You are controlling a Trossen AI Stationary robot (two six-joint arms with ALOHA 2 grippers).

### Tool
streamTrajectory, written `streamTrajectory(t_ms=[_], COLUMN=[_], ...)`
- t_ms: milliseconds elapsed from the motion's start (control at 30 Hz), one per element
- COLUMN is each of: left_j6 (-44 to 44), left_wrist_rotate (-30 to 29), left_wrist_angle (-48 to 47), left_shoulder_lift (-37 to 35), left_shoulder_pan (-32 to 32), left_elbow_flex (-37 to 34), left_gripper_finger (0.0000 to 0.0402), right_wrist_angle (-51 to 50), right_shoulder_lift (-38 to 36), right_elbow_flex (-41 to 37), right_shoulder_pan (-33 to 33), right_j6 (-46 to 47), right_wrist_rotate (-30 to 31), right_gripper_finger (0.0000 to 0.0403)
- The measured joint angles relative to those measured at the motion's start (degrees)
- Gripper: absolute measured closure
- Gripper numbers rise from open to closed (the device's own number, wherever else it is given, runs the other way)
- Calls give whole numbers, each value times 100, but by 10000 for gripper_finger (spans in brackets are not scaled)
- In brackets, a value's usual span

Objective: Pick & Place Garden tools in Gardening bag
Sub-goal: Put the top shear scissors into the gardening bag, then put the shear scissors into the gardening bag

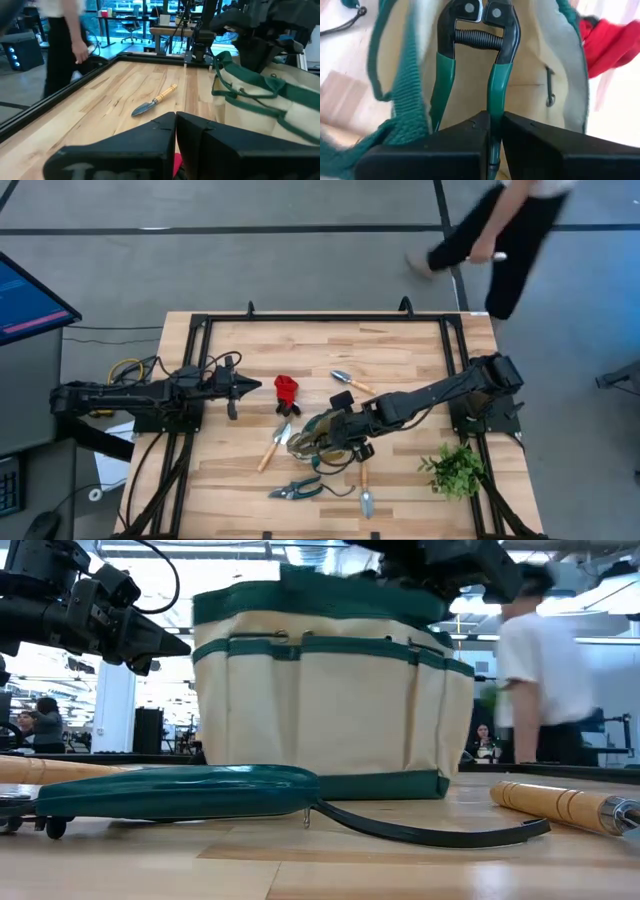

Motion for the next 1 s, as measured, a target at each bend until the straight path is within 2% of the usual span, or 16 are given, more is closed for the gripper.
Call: streamTrajectory(t_ms=[367, 633, 767, 867, 1000], left_j6=[2, 2, -7, -10, -13], left_wrist_rotate=[-4, -26, -26, -24, -22], left_wrist_angle=[7, 7, 7, 7, 7], left_shoulder_lift=[0, 0, 0, 0, 0], left_shoulder_pan=[-1, 0, 0, 1, 1], left_elbow_flex=[0, 0, 0, 0, 0], left_gripper_finger=[400, 400, 400, 400, 400], right_wrist_angle=[-66, -183, -432, -799, -1442], right_shoulder_lift=[0, 0, -2, -2, -9], right_elbow_flex=[0, 67, 452, 886, 1437], right_shoulder_pan=[-280, -335, -333, -333, -333], right_j6=[131, 103, 103, 105, 227], right_wrist_rotate=[-437, -411, -371, -369, -368], right_gripper_finger=[381, 266, 235, 235, 263])
